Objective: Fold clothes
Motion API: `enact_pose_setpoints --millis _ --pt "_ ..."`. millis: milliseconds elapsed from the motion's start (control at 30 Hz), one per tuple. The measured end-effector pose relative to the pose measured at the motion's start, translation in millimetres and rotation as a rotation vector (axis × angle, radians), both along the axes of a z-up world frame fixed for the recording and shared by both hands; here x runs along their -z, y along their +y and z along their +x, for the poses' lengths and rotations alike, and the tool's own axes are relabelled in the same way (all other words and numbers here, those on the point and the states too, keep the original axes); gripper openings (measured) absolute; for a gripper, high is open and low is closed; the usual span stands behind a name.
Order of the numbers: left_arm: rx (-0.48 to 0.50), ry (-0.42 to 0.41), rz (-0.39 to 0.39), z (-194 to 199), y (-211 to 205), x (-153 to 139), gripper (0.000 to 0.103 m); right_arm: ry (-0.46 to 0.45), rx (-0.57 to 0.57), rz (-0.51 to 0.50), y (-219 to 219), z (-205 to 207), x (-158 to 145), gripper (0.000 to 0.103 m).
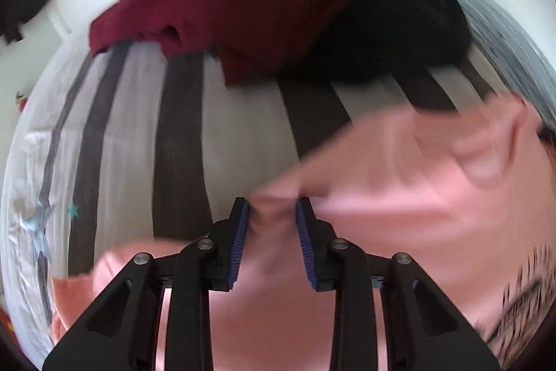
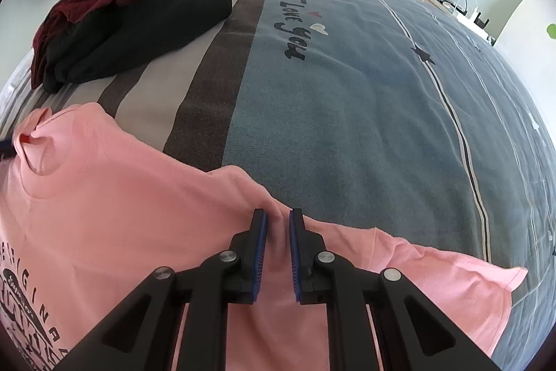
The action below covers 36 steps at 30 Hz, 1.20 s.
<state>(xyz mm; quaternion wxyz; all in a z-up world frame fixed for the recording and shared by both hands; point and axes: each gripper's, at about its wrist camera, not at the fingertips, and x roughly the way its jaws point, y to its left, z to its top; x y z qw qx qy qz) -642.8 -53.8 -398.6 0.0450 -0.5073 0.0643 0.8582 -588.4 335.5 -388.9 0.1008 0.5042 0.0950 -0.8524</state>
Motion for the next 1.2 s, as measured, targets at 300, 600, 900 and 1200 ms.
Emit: enact_pose_setpoints --millis 300,600,900,1200 --pt "-0.110 0.124 0.209 -13.9 -14.5 -44.1 0.034 0.027 0.063 -0.096 20.4 -3.8 -13.0 0.020" --pt "0.323 -0.023 0.264 12.0 98.1 -65.1 0.042 -0.010 0.084 -0.160 95.3 7.8 -24.7 0.023" --pt "0.339 -0.108 0.220 5.8 206.2 -42.3 0.051 -0.096 0.151 -0.094 143.8 11.7 1.0 0.030" --pt "0.242 -0.043 0.313 -7.7 194.6 -36.2 0.021 -0.084 0.184 -0.012 147.3 1.2 4.3 0.004"
